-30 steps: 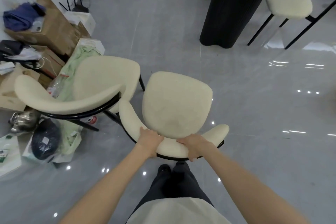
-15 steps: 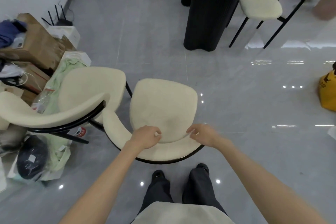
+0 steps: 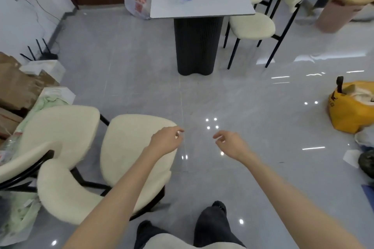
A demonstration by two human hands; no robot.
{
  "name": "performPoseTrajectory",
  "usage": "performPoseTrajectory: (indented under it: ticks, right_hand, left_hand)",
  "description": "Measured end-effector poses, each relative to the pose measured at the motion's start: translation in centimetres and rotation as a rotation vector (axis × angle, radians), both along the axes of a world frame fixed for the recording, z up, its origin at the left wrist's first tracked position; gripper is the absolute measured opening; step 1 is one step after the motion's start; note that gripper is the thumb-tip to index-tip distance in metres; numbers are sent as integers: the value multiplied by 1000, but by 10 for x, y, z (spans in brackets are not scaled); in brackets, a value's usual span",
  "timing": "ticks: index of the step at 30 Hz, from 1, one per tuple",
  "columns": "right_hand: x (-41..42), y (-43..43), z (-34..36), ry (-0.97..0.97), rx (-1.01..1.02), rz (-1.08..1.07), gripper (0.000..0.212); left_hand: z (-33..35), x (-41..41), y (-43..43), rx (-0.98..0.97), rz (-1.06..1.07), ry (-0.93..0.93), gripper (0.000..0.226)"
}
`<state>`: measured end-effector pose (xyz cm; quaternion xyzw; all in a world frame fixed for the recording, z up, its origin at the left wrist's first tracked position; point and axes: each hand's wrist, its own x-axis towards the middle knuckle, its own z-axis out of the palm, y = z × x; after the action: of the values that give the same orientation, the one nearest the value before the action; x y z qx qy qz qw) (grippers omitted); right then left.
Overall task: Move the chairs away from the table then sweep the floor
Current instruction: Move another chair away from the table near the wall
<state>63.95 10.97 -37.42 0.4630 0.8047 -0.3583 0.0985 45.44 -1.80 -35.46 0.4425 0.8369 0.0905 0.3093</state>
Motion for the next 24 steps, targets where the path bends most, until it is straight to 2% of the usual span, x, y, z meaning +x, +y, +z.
performPoseTrajectory:
  ticks: [10,19,24]
  right_hand:
    - [85,175,39,105,86,-106,27]
    - [93,361,50,147,143,-179,30]
    - [81,490,65,166,166,-216,31]
  left_hand:
    - [36,70,196,112,-40,25,36]
    - [50,66,397,274,-123,111,37]
    - [63,61,531,273,-151,110,38]
